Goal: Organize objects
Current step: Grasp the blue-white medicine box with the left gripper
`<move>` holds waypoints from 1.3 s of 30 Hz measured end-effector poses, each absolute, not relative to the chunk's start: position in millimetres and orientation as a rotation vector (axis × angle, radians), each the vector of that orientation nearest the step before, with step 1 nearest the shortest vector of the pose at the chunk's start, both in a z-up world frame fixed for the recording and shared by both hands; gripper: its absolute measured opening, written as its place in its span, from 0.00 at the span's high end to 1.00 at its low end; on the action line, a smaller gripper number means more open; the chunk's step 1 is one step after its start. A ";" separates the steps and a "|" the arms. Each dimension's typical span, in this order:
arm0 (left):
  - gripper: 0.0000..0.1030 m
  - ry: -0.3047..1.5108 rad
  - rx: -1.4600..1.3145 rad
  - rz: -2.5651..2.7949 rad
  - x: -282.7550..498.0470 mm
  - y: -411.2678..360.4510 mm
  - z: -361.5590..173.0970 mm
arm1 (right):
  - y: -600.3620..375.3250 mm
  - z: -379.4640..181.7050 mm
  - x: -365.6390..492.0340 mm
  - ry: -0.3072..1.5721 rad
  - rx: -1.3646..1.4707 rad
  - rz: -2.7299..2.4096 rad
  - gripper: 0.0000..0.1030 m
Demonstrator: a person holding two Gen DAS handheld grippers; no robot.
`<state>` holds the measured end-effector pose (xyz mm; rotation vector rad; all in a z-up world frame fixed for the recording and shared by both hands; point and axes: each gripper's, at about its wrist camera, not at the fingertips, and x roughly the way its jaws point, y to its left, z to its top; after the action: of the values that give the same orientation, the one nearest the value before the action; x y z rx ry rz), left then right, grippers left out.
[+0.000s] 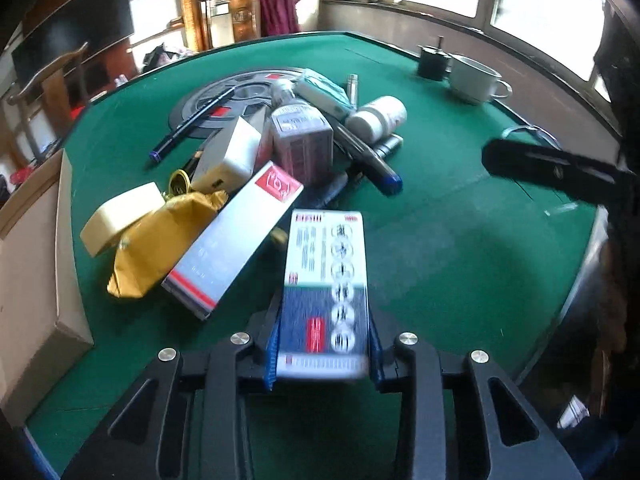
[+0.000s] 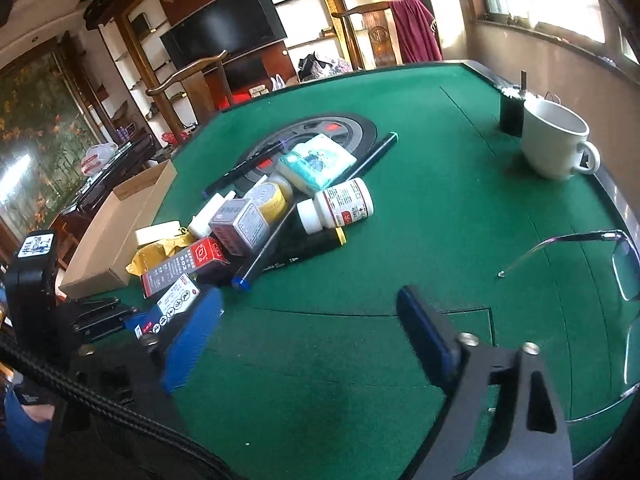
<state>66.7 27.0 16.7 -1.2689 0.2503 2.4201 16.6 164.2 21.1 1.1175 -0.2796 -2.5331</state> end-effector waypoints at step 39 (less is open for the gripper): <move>0.70 0.240 -1.257 2.512 81.6 10.7 12.4 | 139.3 -8.3 -75.5 0.141 1.255 -2.531 0.38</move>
<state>81.6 10.7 12.4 -1.2566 0.2404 2.5116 -75.5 139.3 -8.3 1.2554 0.1409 -2.5314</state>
